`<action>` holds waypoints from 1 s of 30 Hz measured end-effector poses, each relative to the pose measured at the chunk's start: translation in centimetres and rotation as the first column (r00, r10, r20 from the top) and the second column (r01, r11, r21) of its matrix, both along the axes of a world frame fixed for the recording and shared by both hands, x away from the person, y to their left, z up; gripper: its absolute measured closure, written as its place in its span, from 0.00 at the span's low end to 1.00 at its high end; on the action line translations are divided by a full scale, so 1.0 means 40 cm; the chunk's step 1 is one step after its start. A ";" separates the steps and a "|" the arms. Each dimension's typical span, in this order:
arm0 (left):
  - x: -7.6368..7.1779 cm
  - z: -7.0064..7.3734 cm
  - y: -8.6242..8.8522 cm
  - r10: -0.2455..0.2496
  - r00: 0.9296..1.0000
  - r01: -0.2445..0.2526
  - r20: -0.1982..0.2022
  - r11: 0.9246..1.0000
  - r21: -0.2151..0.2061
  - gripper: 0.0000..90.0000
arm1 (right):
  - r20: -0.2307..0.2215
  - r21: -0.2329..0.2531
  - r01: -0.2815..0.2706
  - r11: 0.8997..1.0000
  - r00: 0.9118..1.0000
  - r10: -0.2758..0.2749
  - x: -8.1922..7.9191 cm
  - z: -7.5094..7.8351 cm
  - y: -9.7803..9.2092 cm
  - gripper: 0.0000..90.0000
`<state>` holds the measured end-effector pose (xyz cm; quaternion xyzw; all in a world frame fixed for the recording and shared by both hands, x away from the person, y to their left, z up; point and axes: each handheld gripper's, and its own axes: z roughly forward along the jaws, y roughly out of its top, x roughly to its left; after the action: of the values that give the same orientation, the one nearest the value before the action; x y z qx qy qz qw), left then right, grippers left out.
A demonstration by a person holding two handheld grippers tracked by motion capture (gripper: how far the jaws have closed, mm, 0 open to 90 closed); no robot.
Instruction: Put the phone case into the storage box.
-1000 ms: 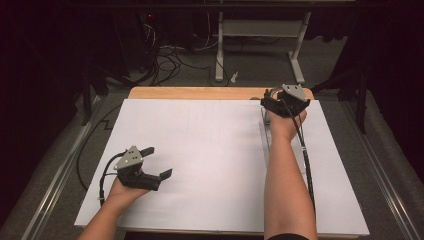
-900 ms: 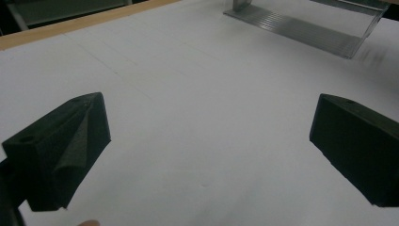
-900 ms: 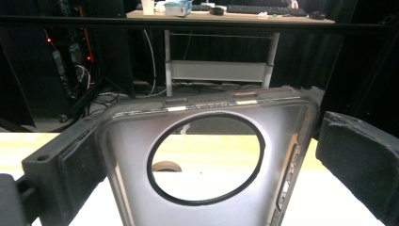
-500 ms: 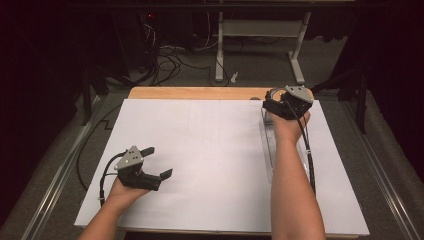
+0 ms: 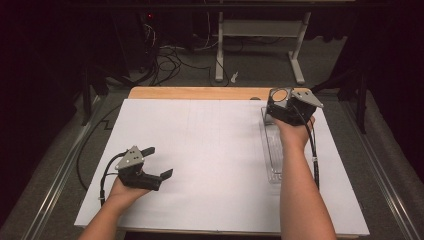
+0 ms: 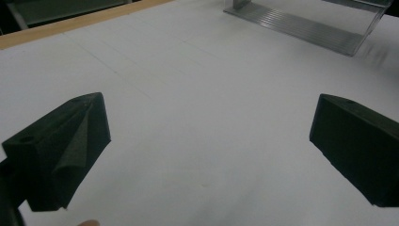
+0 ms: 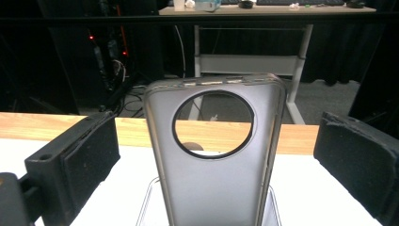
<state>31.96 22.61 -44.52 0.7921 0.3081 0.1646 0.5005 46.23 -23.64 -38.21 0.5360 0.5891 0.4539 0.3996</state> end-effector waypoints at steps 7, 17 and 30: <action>0.002 0.003 0.011 0.016 1.000 -0.017 -0.009 0.999 -0.031 0.00 | -0.006 0.007 -0.047 0.999 0.999 0.047 -0.021 0.001 -0.006 0.09; 0.004 0.002 0.014 0.020 1.000 -0.020 -0.012 0.999 -0.032 0.00 | -0.079 0.003 -0.164 0.986 0.983 0.164 -0.026 -0.015 0.021 0.73; 0.004 0.004 0.017 0.021 1.000 -0.022 -0.011 0.999 -0.040 0.00 | -0.174 -0.071 -0.204 0.976 0.966 0.189 0.025 -0.049 0.060 1.00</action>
<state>32.12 23.30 -44.37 0.7794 0.3225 0.1596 0.5129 47.25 -21.23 -40.18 0.4926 0.6902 0.4185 0.3255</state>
